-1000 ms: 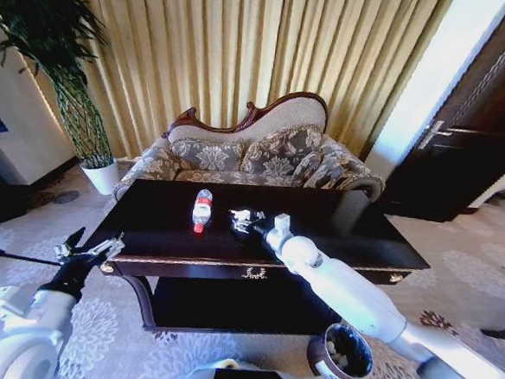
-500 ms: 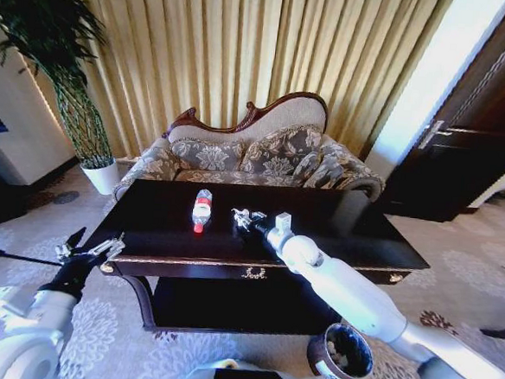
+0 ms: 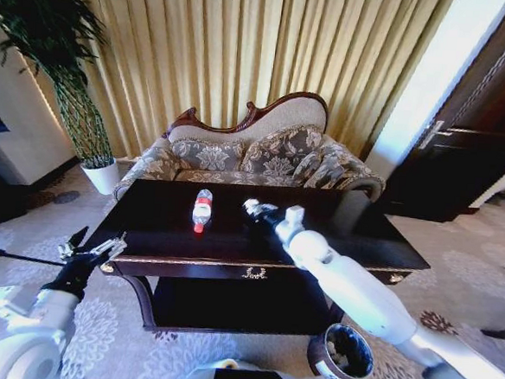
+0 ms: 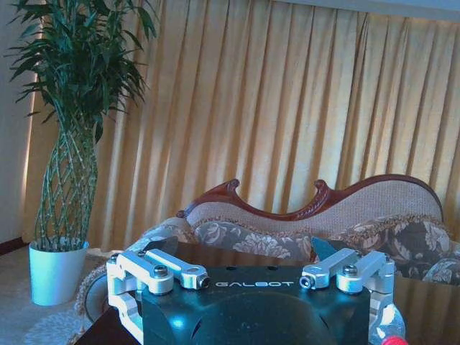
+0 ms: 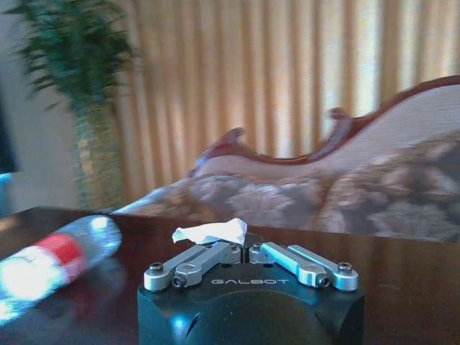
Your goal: Move to the front of the table and place the trash on the table into the trash bin.
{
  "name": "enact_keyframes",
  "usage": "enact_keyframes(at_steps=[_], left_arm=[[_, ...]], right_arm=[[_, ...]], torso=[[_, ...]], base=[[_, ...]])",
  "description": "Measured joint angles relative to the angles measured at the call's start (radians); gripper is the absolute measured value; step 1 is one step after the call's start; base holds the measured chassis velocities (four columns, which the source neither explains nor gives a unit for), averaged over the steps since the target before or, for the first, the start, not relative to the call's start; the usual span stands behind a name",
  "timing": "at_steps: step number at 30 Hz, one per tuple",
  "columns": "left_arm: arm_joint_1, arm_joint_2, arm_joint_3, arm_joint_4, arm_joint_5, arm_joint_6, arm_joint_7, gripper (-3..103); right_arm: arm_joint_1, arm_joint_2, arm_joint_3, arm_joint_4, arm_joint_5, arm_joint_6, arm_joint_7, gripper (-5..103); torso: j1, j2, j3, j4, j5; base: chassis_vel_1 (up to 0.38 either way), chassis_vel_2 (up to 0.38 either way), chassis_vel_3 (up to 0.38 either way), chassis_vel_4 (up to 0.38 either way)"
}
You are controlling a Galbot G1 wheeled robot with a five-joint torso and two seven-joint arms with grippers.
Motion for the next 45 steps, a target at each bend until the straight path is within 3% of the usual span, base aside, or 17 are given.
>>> enact_keyframes(at_steps=[10,21,28,35,39,45], left_arm=[[-0.005,0.015,-0.003,0.034,-0.006,-0.014,0.001,100],[-0.009,0.030,0.005,0.079,-0.007,-0.017,0.003,100],[-0.010,0.030,0.012,0.088,0.005,-0.016,0.011,100],[-0.009,0.002,0.050,0.127,0.097,-0.050,0.044,100],[-0.009,-0.008,0.034,0.155,0.113,-0.061,0.095,100],[-0.059,-0.003,0.054,0.151,0.140,-0.028,0.076,100]], right_arm=[[-0.366,-0.097,0.416,0.083,-0.053,0.060,0.031,1],[-0.627,-0.013,0.655,0.206,-0.125,0.066,0.053,1],[-0.726,0.049,0.717,0.254,-0.162,0.074,0.045,1],[-0.803,0.124,0.743,0.277,-0.223,0.088,0.015,1],[-0.786,0.146,0.740,0.238,-0.242,0.097,-0.007,1],[-0.768,0.134,0.715,0.214,-0.261,0.101,-0.012,1]], torso=[[0.000,0.000,0.000,-0.0001,-0.0002],[0.000,0.000,0.000,0.0002,-0.0005],[0.000,0.000,0.000,0.0000,-0.0004],[0.000,0.000,0.000,0.0000,-0.0002],[0.000,0.000,0.000,0.0001,-0.0004],[0.000,0.000,0.000,0.0002,-0.0005]], base=[[0.000,0.000,0.000,0.000],[0.000,0.000,0.000,0.000],[0.000,0.000,0.000,0.000],[0.000,0.000,0.000,0.000],[0.000,0.000,0.000,0.000],[0.000,0.000,0.000,0.000]])
